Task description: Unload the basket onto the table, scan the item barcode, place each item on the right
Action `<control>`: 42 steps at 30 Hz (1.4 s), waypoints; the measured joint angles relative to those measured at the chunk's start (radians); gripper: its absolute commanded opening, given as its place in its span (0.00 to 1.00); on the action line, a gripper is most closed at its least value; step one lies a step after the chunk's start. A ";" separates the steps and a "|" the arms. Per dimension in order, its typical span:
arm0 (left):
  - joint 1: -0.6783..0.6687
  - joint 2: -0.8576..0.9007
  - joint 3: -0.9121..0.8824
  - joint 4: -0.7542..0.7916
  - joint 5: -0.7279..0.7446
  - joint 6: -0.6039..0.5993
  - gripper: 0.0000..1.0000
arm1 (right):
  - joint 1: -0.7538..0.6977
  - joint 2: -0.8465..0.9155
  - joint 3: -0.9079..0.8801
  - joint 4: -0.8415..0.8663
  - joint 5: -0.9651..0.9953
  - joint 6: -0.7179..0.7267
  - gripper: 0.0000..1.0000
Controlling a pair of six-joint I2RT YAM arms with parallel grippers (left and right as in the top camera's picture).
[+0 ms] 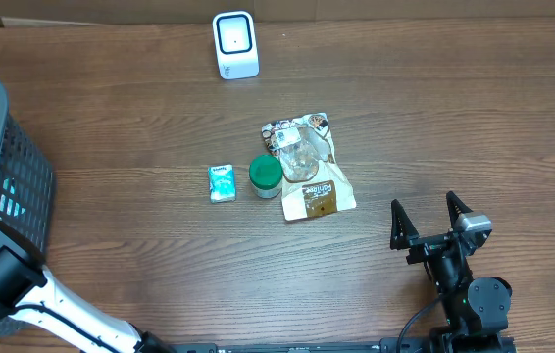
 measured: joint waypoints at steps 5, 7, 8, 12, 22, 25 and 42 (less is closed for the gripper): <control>0.000 -0.044 0.000 0.004 -0.005 -0.042 0.82 | 0.000 0.000 0.000 0.000 0.000 0.000 1.00; 0.000 -0.044 -0.002 0.037 -0.006 -0.055 0.82 | 0.000 0.000 0.000 0.000 0.000 0.000 1.00; 0.000 -0.044 -0.002 0.074 -0.007 -0.050 0.79 | 0.000 0.000 0.000 -0.001 0.000 0.000 1.00; 0.000 -0.044 -0.002 0.181 0.012 0.056 0.67 | 0.000 0.000 0.000 0.000 0.000 0.000 1.00; 0.006 -0.011 -0.002 0.192 0.042 0.240 0.52 | 0.000 0.000 0.000 0.000 0.000 0.000 1.00; 0.006 -0.005 -0.002 0.179 0.043 0.254 0.32 | 0.000 0.000 0.000 -0.001 0.000 0.000 1.00; -0.004 -0.009 -0.002 -0.127 0.071 -0.071 0.56 | 0.000 0.000 0.000 0.000 0.000 0.000 1.00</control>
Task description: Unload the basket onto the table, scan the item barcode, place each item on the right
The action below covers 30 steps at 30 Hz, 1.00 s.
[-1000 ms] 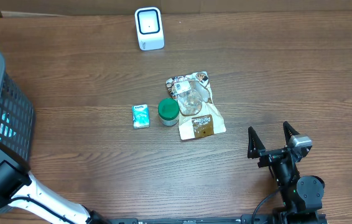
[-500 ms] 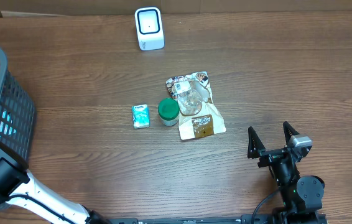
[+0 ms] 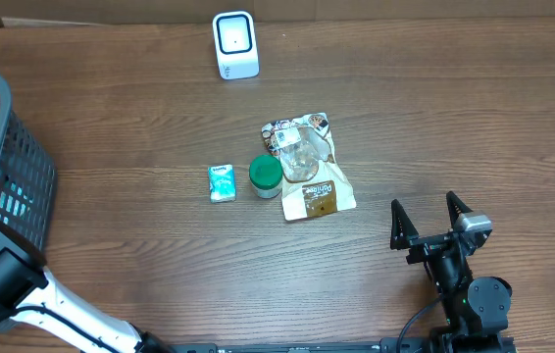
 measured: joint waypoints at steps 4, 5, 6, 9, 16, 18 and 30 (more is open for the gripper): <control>0.000 -0.034 0.000 -0.059 0.009 -0.013 0.62 | 0.000 0.000 0.000 0.000 0.001 0.000 1.00; 0.000 -0.038 0.000 -0.074 0.010 -0.013 0.61 | 0.000 0.000 0.000 0.000 0.000 0.000 1.00; 0.000 -0.039 0.000 -0.093 0.012 -0.013 0.61 | 0.000 0.000 0.000 0.000 0.000 0.000 1.00; -0.002 -0.039 0.000 -0.130 0.016 -0.013 0.62 | 0.000 0.000 0.000 0.000 0.001 0.000 1.00; -0.008 -0.041 -0.016 -0.136 0.015 -0.017 0.70 | 0.000 0.000 0.000 0.000 0.001 0.000 1.00; -0.008 -0.054 -0.060 -0.077 0.008 -0.017 0.68 | 0.000 0.000 0.000 0.000 0.000 0.000 1.00; -0.021 -0.120 -0.212 0.043 -0.081 -0.012 0.58 | 0.000 0.000 0.000 0.000 0.001 0.000 1.00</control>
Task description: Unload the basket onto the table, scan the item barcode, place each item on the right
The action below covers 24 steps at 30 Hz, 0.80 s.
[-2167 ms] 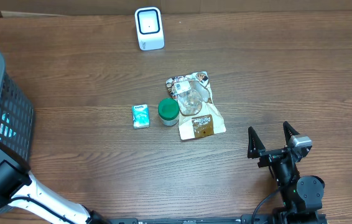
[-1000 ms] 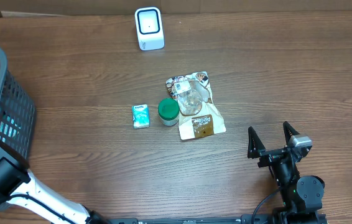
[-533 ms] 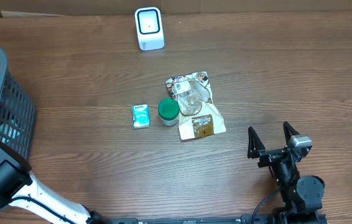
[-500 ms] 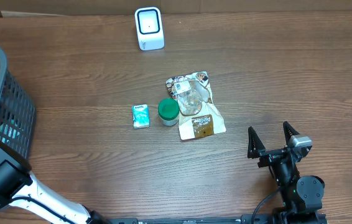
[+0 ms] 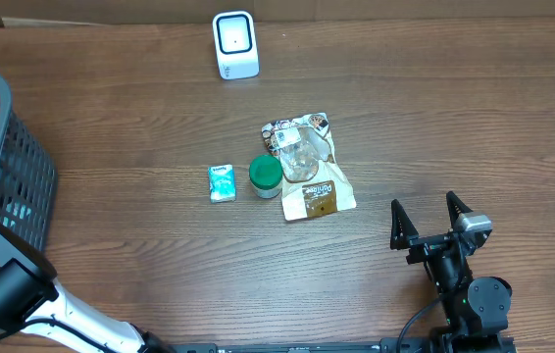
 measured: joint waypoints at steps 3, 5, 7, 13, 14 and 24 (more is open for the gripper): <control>0.000 -0.008 -0.010 -0.053 -0.042 0.003 0.35 | 0.000 0.000 0.000 0.000 0.000 0.000 1.00; 0.000 -0.008 -0.011 -0.071 -0.068 0.003 0.18 | 0.000 0.000 0.000 0.001 -0.001 0.000 1.00; 0.000 -0.010 -0.013 -0.084 -0.076 0.007 0.05 | 0.000 0.000 0.000 0.000 0.000 0.000 1.00; 0.000 -0.013 -0.004 -0.125 -0.081 0.003 0.04 | 0.000 0.000 0.000 0.000 0.000 0.000 1.00; 0.000 -0.011 0.008 -0.163 -0.084 0.003 0.04 | 0.000 0.000 0.000 0.000 0.000 0.000 1.00; 0.001 0.034 0.289 -0.456 -0.061 -0.001 0.04 | 0.000 0.000 0.000 0.000 0.000 0.000 1.00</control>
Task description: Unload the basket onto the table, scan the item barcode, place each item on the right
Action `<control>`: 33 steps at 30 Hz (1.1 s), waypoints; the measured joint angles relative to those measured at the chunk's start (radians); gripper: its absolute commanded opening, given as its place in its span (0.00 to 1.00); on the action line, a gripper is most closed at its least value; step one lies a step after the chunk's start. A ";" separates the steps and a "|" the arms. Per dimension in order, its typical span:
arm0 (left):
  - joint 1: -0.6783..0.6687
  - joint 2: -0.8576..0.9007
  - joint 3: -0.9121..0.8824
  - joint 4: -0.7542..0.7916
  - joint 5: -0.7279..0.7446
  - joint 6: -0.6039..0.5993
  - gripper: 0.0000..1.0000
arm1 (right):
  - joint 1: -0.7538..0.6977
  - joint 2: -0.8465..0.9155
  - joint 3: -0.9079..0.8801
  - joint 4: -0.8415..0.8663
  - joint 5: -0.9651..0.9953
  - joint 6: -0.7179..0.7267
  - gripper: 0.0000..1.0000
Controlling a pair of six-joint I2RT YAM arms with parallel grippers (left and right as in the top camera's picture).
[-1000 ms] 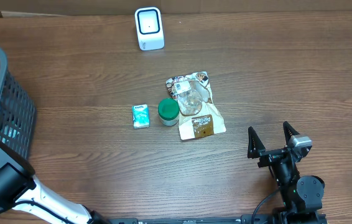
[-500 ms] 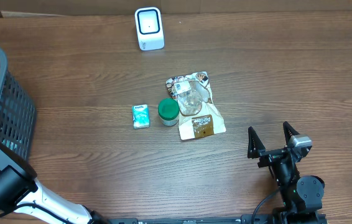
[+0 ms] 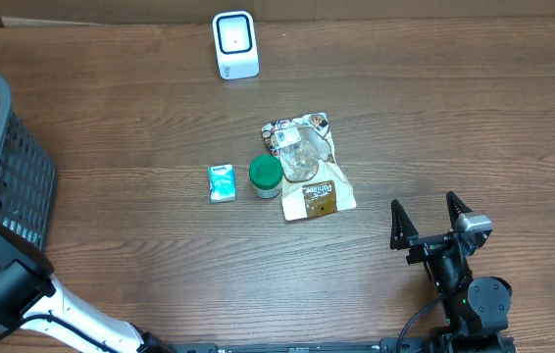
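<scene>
A white barcode scanner (image 3: 235,44) stands at the far middle of the table. Mid-table lie a teal packet (image 3: 221,182), a green-lidded jar (image 3: 265,176) and a printed snack bag (image 3: 309,172). My left arm (image 3: 3,284) reaches up the left edge into the dark mesh basket (image 3: 13,147). Its gripper is mostly cut off by the frame, and only a white and orange bit shows there. My right gripper (image 3: 428,220) rests open near the front right, with nothing between its fingers.
The basket takes up the left edge of the table. A cardboard wall runs along the far edge behind the scanner. Bare wooden tabletop lies between the mid-table items and each arm.
My left arm's end has shifted a little farther up along the left edge at the basket, and an orange-white bit now shows there. The right arm and the table items have not moved.
My left arm stayed at the basket through all moments, shifting slightly each time. A teal patch showed through the basket wall at the earlier moments and does not show now. The right gripper stayed open and still, and the items on the table kept their places.
</scene>
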 measured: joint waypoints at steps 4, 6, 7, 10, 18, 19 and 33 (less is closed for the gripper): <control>0.000 0.000 0.002 -0.012 0.028 -0.003 0.56 | 0.000 0.000 0.000 0.000 0.000 0.000 1.00; 0.000 0.000 -0.007 -0.010 0.062 -0.004 0.71 | 0.000 0.000 0.000 0.000 0.000 0.000 1.00; 0.000 0.000 -0.024 -0.012 0.084 -0.004 0.79 | 0.000 0.000 0.000 0.000 0.000 0.000 1.00; 0.001 0.000 -0.082 0.002 0.090 -0.008 0.87 | 0.000 0.000 0.000 0.000 0.000 0.000 1.00; 0.016 -0.036 -0.264 0.140 0.005 -0.010 0.16 | 0.000 0.000 0.000 0.000 0.000 0.000 1.00; 0.016 -0.044 -0.280 0.159 -0.010 -0.010 0.04 | 0.000 0.000 0.000 0.000 0.000 0.000 1.00; 0.008 -0.011 -0.073 -0.028 -0.036 -0.029 0.04 | 0.000 0.000 0.000 0.000 0.000 0.000 1.00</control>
